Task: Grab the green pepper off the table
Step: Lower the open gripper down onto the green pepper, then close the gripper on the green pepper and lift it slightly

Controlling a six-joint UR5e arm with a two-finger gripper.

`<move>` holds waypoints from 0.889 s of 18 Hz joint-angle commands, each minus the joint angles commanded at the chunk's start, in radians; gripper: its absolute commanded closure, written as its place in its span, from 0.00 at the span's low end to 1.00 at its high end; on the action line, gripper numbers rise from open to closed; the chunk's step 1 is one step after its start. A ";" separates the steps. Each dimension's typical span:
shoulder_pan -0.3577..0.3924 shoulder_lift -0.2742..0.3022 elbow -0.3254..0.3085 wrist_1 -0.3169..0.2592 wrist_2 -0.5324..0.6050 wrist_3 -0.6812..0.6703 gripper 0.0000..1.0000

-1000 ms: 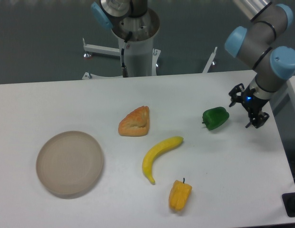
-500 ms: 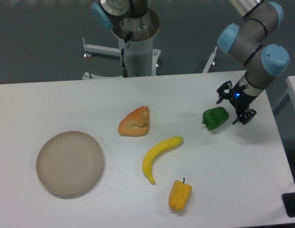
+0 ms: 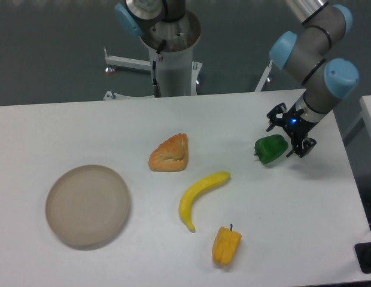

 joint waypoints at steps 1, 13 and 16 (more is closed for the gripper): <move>-0.005 0.000 -0.003 0.006 -0.002 -0.005 0.00; -0.008 -0.003 -0.006 0.023 -0.018 -0.037 0.47; -0.008 -0.002 0.000 0.023 -0.017 -0.038 0.57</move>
